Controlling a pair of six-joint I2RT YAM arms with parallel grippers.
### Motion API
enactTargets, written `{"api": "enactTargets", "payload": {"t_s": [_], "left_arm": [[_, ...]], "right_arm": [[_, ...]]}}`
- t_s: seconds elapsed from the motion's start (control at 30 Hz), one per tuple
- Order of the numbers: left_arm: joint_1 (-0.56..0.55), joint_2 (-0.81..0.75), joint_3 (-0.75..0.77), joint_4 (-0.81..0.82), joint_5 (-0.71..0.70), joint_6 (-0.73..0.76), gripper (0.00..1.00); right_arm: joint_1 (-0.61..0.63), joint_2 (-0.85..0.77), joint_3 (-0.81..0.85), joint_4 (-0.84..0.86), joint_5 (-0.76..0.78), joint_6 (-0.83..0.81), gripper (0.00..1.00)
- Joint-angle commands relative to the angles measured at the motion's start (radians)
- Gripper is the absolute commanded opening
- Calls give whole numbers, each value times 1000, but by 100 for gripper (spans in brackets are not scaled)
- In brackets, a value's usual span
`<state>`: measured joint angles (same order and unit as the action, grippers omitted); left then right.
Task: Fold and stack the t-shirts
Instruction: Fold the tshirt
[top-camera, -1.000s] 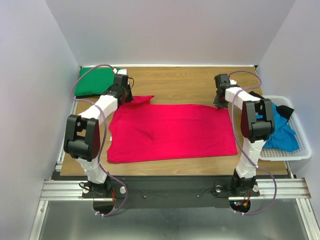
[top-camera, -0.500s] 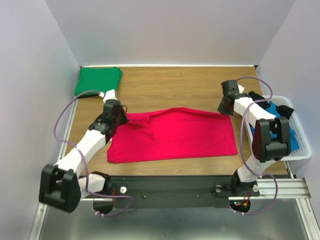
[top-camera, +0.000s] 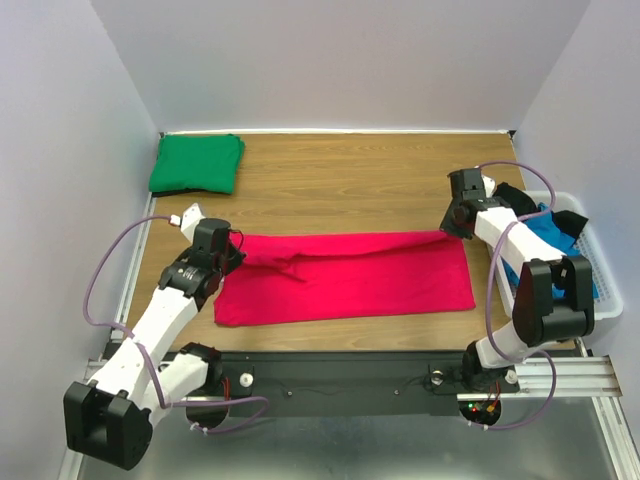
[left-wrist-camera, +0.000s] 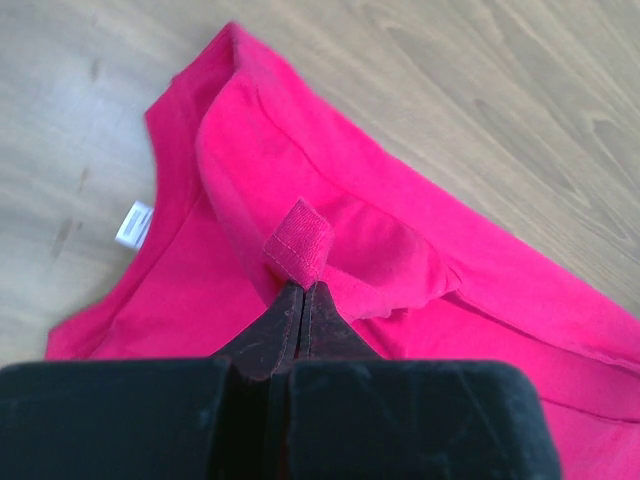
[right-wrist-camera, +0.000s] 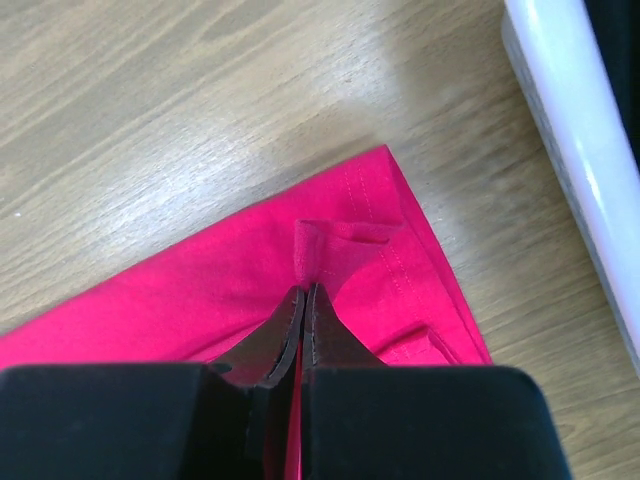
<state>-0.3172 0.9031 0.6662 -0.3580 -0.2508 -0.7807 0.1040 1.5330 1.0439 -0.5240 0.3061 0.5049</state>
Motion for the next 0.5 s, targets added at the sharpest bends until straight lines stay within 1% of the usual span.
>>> {"api": "enactTargets", "payload": {"t_s": [0.0, 0.2, 0.33, 0.47], "left_arm": [[0, -59, 1, -105, -22, -81, 0], [0, -95, 18, -188, -44, -111, 0], [0, -110, 4, -199, -10, -112, 0], [0, -138, 3, -237, -12, -132, 0]], "right_arm": [[-3, -53, -10, 7, 24, -11, 0], [-4, -79, -18, -4, 33, -16, 0], [-4, -83, -24, -8, 30, -17, 0], [-4, -97, -38, -11, 28, -17, 1]]}}
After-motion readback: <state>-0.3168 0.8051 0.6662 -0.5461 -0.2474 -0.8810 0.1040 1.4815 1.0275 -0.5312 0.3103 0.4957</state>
